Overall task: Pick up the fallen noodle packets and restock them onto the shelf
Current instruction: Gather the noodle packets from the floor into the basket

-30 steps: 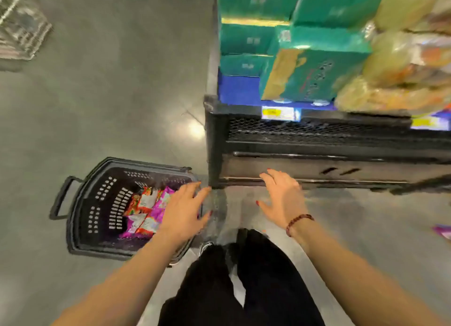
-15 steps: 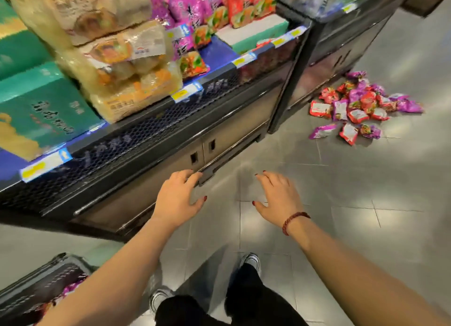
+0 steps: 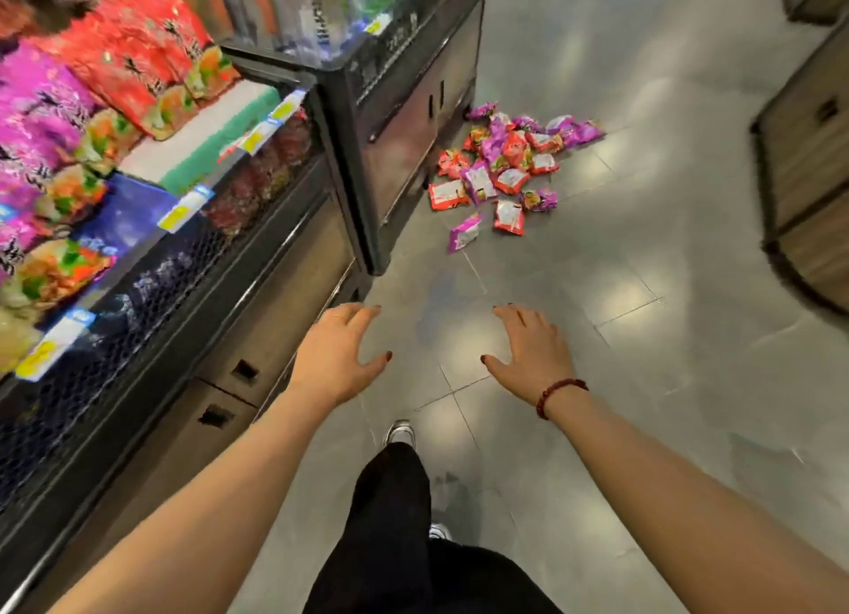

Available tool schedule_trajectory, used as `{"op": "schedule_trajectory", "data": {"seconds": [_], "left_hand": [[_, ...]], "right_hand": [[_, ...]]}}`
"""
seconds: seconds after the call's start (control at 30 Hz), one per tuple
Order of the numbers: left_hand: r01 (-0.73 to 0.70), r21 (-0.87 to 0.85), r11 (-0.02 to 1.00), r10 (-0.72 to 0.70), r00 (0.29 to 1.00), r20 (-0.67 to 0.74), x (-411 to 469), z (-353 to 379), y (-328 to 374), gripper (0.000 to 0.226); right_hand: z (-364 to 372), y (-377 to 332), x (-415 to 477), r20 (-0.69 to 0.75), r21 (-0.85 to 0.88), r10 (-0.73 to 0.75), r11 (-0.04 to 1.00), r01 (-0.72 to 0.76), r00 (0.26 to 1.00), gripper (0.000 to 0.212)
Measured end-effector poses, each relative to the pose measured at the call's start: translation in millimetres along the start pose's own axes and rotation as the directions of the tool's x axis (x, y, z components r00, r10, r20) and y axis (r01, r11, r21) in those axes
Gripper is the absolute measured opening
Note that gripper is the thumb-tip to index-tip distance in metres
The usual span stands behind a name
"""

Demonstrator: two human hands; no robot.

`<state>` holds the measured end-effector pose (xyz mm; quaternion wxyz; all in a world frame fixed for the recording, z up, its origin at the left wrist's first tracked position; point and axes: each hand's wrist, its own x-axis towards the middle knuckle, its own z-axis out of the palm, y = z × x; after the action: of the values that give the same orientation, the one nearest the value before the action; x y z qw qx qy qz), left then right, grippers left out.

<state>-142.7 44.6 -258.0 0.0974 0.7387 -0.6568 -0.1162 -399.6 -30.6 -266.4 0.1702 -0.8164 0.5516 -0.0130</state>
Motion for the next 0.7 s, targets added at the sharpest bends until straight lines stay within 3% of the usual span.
{"op": "schedule_trajectory", "data": {"seconds": [0.3, 0.7], "left_hand": [[-0.153, -0.020, 0.988, 0.153, 0.988, 0.033, 199.9, 17.4, 21.9, 0.065], [-0.151, -0.063, 0.987, 0.160, 0.971, 0.177, 441.0, 30.7, 57.6, 0.069]], "right_hand": [[-40.0, 75.8, 143.7, -0.061, 0.008, 0.139, 0.990, -0.139, 0.988, 0.066], [-91.8, 162.4, 343.1, -0.013, 0.068, 0.217, 0.974, -0.216, 0.976, 0.066]]}}
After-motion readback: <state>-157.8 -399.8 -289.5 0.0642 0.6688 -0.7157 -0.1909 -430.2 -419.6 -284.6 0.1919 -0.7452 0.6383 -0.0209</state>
